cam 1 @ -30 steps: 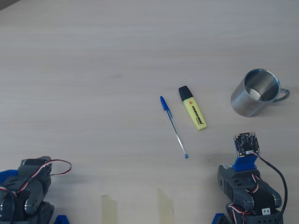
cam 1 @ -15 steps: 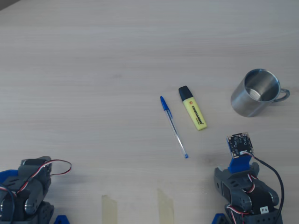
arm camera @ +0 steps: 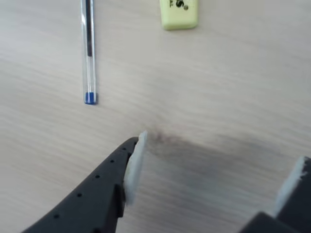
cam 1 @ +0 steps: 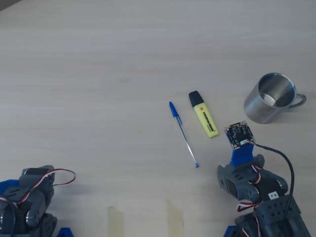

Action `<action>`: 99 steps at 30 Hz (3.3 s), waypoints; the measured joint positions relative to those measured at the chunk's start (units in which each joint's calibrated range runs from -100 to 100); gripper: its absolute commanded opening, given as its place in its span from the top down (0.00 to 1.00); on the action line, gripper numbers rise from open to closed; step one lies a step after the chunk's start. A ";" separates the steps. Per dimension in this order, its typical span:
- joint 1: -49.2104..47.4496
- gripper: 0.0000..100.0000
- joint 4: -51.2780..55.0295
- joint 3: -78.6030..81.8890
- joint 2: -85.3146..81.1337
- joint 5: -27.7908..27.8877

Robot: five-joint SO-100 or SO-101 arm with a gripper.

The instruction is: Grab the yellow pen and put it in the silver cup.

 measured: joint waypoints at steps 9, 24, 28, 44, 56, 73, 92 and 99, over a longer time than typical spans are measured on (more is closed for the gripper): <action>-7.20 0.56 -9.46 -10.92 16.22 0.00; -10.76 0.56 -21.27 -17.68 31.10 0.00; -10.44 0.56 -26.21 -17.68 33.01 0.00; 0.16 0.56 -42.04 -17.77 43.24 0.00; 0.73 0.56 -42.38 -23.09 51.81 0.00; -0.32 0.56 -42.46 -29.05 61.37 0.00; -0.32 0.64 -43.72 -32.75 65.28 -0.05; -0.32 0.85 -43.72 -32.75 65.28 -0.05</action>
